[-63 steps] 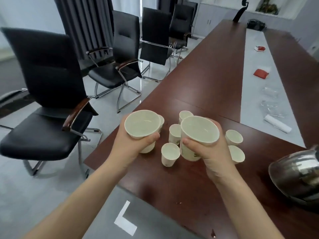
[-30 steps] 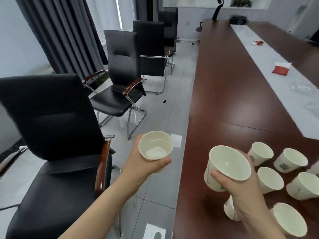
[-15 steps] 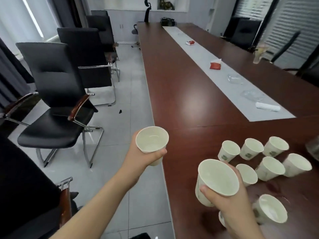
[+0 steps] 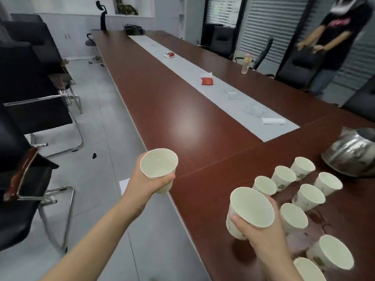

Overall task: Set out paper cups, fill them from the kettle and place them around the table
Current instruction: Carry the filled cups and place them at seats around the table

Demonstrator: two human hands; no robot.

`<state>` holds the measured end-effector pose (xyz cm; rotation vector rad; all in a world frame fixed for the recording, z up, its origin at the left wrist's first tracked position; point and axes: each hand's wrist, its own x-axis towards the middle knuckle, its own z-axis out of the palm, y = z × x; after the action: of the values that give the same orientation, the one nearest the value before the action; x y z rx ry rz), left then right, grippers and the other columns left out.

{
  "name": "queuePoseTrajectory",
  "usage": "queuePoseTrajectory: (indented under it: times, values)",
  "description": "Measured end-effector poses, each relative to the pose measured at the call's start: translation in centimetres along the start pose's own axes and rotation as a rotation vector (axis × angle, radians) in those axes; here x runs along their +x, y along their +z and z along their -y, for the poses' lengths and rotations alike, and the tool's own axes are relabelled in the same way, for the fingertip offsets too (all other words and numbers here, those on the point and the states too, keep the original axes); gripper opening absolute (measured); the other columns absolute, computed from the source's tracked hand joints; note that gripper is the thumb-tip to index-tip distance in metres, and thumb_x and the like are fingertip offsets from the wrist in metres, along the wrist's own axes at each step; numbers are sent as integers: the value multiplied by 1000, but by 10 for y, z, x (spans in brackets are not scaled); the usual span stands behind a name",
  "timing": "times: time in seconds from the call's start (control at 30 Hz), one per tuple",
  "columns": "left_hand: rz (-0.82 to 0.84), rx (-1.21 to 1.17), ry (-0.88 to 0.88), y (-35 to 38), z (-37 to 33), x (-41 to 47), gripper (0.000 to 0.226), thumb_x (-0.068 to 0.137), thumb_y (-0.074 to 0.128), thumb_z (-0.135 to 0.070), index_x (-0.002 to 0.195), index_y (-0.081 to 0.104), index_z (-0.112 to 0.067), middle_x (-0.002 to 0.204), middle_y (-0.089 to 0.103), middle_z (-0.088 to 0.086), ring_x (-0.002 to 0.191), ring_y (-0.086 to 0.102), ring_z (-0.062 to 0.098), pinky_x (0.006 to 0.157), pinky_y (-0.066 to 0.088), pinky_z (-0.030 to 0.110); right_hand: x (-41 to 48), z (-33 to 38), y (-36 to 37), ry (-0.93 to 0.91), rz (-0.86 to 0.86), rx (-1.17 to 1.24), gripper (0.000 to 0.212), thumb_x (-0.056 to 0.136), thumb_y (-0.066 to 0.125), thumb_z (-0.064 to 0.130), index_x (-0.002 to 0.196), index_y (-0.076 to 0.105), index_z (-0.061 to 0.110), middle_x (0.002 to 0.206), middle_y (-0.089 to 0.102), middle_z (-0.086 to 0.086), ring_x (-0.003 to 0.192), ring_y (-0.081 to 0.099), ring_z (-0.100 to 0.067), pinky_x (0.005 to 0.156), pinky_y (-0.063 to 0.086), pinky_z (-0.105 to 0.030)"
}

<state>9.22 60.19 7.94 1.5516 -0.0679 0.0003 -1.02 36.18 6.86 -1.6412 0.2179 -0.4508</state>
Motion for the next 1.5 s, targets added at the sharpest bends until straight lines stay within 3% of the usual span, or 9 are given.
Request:
queuePoseTrajectory:
  times: [0.23,0.5,0.67,0.9,1.0,1.23,1.33,1.43,1.5]
  values:
    - [149,-26,-22,-44,0,84,85,37,79,-40,115,47,-32,105,62,-10,93,62,-1,69,51,17,33,-21,83,17,-212,58,69,49,77,-4,111,47,4,95,57,2,73,60,14,63,44,-2]
    - [224,-46,-25,-56,17,156,84,39,80,-39,116,47,-31,109,62,-9,98,61,1,75,50,20,68,-71,136,132,-443,30,72,41,83,33,104,50,40,105,62,12,94,59,4,82,47,-12]
    - [222,-44,-22,-50,32,187,87,38,84,-42,116,48,-29,110,61,-3,103,59,13,85,47,33,90,-96,148,178,-535,-12,73,41,84,33,98,48,62,106,63,16,95,59,2,82,48,-13]
    - [208,-94,-51,-30,43,223,101,24,88,-63,112,48,-36,109,60,-9,103,58,9,79,49,27,123,-115,149,144,-572,-50,74,43,88,32,104,50,50,111,60,13,99,58,2,83,45,-8]
    - [226,-124,-39,-28,48,244,92,31,89,-51,112,48,-36,111,59,-7,107,56,15,84,48,33,134,-118,151,132,-596,-73,77,48,92,11,105,50,42,112,61,9,97,58,3,83,46,-8]
    - [325,-124,24,-34,55,308,84,34,84,-42,109,47,-35,108,58,-11,99,57,6,77,51,22,160,-124,172,171,-773,-107,75,42,90,27,101,51,53,104,62,20,97,60,-5,85,48,-24]
    - [416,-140,48,-38,58,351,77,38,78,-38,108,47,-33,107,57,-11,97,56,3,76,51,16,172,-123,193,171,-850,-141,75,50,92,8,100,50,47,104,60,17,92,57,7,81,46,-13]
    - [516,-143,53,-44,59,389,82,35,84,-41,108,47,-32,106,58,-12,94,58,-1,75,51,12,185,-114,214,173,-954,-150,70,45,88,25,101,48,39,103,58,19,91,56,11,79,43,-5]
    - [597,-135,58,-48,60,414,77,39,80,-37,108,47,-32,106,58,-12,94,58,-1,73,50,12,193,-112,229,167,-1028,-162,70,52,89,16,105,47,33,104,55,19,90,55,14,79,41,-2]
